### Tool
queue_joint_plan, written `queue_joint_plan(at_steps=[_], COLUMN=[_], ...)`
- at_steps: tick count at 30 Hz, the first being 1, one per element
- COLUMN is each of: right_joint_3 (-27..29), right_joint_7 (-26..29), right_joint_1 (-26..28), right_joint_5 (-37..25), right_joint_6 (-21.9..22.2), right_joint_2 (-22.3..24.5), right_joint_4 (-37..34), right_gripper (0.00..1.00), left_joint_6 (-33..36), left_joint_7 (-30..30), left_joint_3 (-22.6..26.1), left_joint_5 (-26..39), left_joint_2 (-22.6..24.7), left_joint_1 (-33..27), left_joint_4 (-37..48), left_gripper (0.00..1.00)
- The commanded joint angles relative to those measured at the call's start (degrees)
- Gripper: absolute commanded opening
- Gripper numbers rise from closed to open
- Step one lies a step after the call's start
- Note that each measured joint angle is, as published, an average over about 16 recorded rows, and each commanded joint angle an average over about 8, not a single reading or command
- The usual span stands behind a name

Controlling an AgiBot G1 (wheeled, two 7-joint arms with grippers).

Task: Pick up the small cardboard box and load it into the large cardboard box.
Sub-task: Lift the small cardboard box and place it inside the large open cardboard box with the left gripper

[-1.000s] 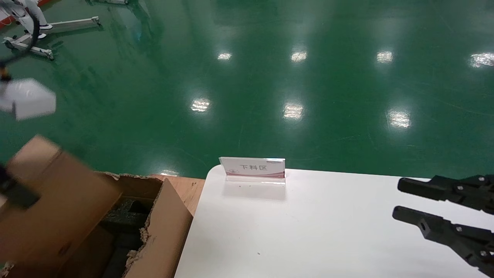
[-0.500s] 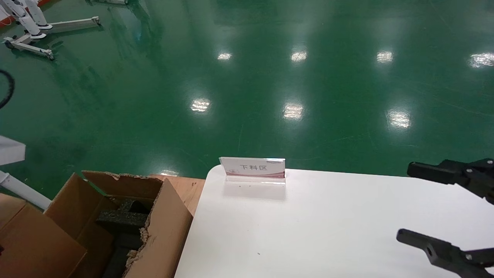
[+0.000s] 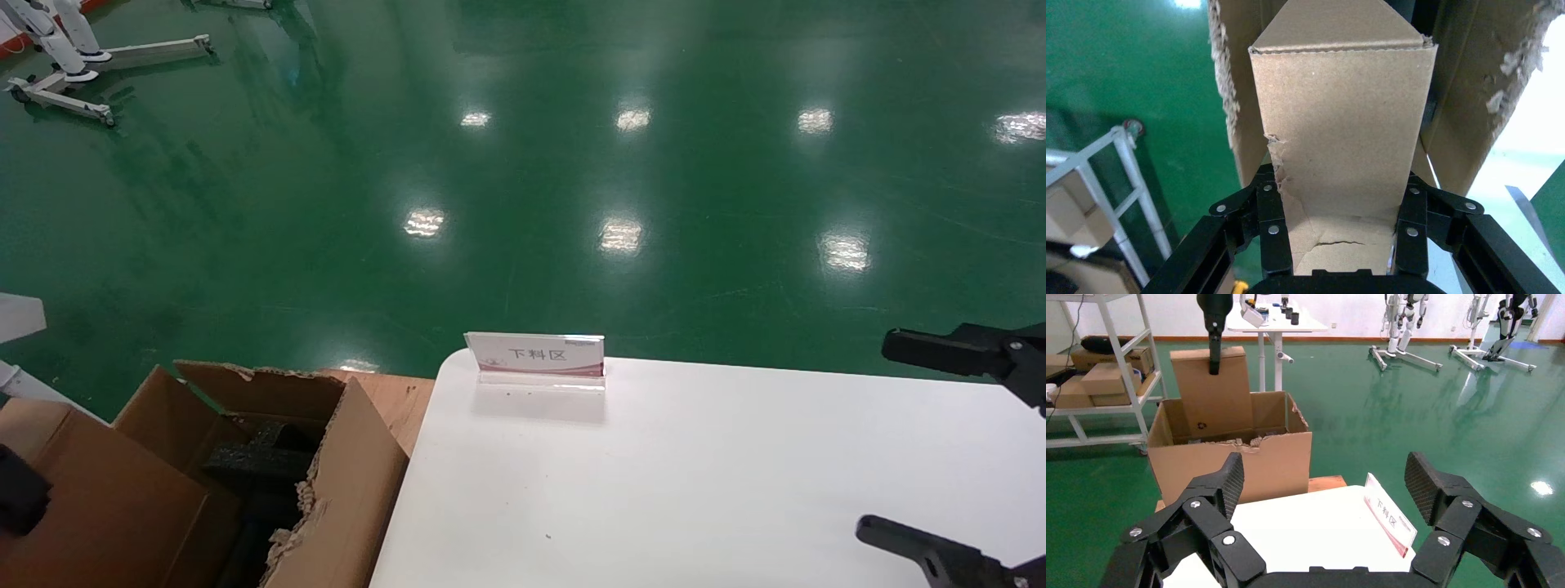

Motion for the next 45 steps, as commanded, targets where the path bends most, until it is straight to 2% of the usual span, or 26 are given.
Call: queue_joint_plan(at_steps=[1, 8, 18, 45], right_joint_3=[0.0, 0.0, 0.0, 0.0], right_joint_7=[0.0, 0.0, 0.0, 0.0], right_joint_1=[0.0, 0.0, 0.0, 0.0], right_joint_5=[0.0, 0.0, 0.0, 0.0], right_joint_6=[0.0, 0.0, 0.0, 0.0], right_joint_2=[0.0, 0.0, 0.0, 0.0], right_joint_4=[0.0, 0.0, 0.0, 0.0], right_gripper=[1.0, 1.0, 1.0, 1.0], left_joint_6=[-1.1, -3.6, -5.5, -9.0], left_joint_7=[0.7, 3.3, 6.2, 8.3], left_joint_3=[-0.1, -0.6, -1.5, -5.1], left_joint_5=[0.3, 0.3, -0.1, 1.3], left_joint_2=[-0.9, -2.7, -2.8, 2.7], left_joint_1=[0.6, 4.1, 9.9, 24.4], left_joint_4=[0.7, 2.4, 6.2, 17.4], left_gripper=[0.0, 0.0, 0.0, 0.0])
